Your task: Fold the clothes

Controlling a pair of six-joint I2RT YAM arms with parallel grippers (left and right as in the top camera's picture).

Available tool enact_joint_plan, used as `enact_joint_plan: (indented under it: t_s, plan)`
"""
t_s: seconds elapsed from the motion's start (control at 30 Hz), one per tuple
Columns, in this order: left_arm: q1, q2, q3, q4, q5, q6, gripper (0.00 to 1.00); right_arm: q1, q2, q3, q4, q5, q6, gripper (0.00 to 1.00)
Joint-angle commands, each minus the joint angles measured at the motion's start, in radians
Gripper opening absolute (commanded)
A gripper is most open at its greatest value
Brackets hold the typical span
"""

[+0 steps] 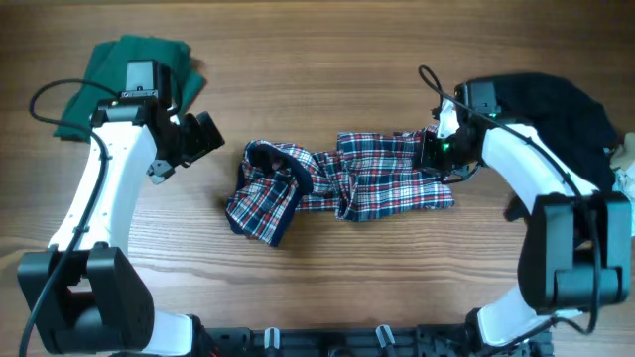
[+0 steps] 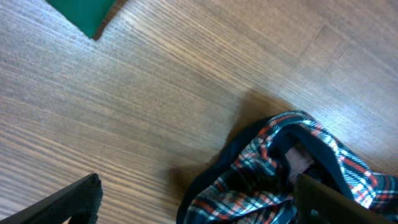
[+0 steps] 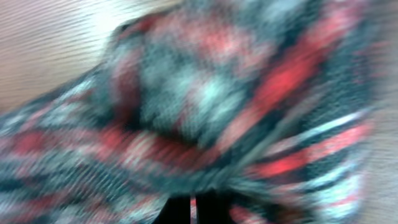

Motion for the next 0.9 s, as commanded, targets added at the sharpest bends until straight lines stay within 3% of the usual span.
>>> enact_joint_plan:
  t_s: [0.0,0.03,0.07,0.13,0.27,0.43,0.57,0.6,0.7,0.77,0.87]
  plan:
    - [0.003,0.008,0.005,-0.045,0.072,0.073,0.96,0.001,-0.135,0.133,-0.129,-0.218,-0.203,0.51]
    - [0.003,0.008,0.005,-0.085,0.094,0.091,0.96,0.001,-0.168,0.167,-0.192,-0.217,-0.248,0.88]
    - [0.003,0.008,0.005,-0.12,0.095,0.092,0.96,0.001,-0.195,0.19,-0.237,-0.213,-0.277,0.96]
    - [0.003,0.008,-0.04,-0.167,0.245,0.167,0.95,0.001,-0.218,0.197,-0.256,-0.172,-0.28,0.98]
    - [0.004,0.008,-0.247,-0.103,0.293,0.138,0.95,0.001,-0.214,0.194,-0.261,-0.17,-0.29,0.98]
    - [0.003,0.008,-0.492,0.196,0.402,-0.003,0.97,0.001,-0.214,0.194,-0.261,-0.167,-0.291,0.99]
    - [0.003,0.008,-0.547,0.38,0.405,-0.049,0.97,0.001,-0.214,0.194,-0.261,-0.167,-0.291,0.99]
    - [0.003,0.008,-0.547,0.417,0.405,-0.057,0.93,0.001,-0.214,0.194,-0.258,-0.168,-0.29,0.99]
    - [0.004,0.008,-0.547,0.547,0.405,-0.098,0.49,0.001,-0.214,0.194,-0.256,-0.167,-0.267,0.99]
    - [0.004,0.008,-0.547,0.638,0.404,-0.118,0.04,0.002,-0.213,0.193,-0.256,-0.168,-0.265,0.99]
    - [0.005,0.007,-0.539,0.82,0.405,-0.128,0.04,0.002,-0.212,0.193,-0.256,-0.168,-0.264,0.99]
